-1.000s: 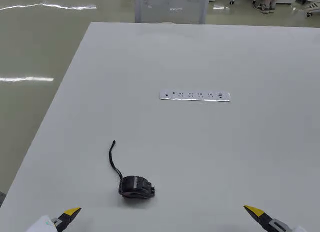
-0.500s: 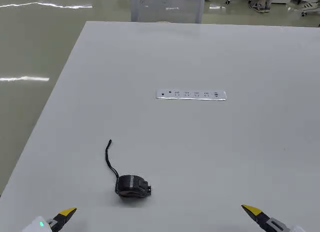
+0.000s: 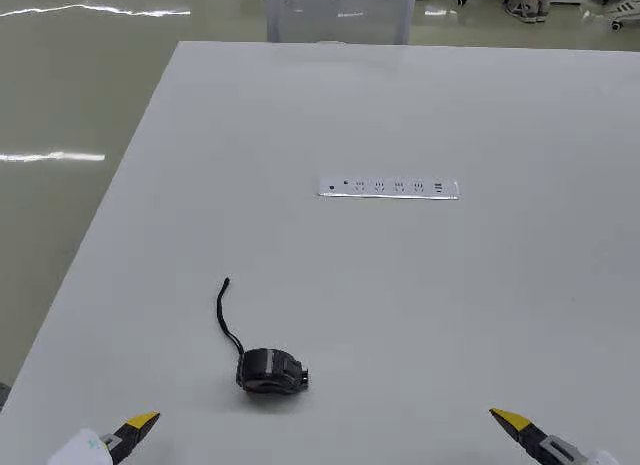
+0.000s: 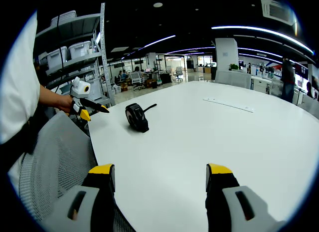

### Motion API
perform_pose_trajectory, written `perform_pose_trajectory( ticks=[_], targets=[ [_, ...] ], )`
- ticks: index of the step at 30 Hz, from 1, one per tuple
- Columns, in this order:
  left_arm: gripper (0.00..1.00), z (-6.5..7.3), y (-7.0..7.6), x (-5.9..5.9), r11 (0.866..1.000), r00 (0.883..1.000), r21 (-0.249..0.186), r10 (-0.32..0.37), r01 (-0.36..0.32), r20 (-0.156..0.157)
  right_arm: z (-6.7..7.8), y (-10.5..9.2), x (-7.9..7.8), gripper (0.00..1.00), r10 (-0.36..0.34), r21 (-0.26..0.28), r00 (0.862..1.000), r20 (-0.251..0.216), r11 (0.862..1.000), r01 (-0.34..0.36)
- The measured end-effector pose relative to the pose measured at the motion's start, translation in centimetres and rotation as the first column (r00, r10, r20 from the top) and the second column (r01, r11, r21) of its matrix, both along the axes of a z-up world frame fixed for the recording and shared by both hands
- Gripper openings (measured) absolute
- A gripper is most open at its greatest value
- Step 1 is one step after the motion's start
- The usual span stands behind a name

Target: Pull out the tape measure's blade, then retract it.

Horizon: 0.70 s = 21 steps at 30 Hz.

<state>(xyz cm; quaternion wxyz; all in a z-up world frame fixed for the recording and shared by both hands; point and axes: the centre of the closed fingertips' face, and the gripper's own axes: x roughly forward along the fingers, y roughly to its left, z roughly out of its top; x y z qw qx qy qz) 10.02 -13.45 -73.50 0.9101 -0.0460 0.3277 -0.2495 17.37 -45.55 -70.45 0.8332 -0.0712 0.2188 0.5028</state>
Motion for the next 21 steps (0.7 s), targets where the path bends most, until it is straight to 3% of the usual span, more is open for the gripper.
perform_pose_trajectory(
  ticks=[21],
  targets=[
    [0.93,-0.05,0.11,0.02,1.000,1.000,0.001,0.002,-0.002,0.000,-0.01,-0.04,-0.02,0.75,0.002,-0.004,1.000,0.000,1.000,-0.002]
  ],
)
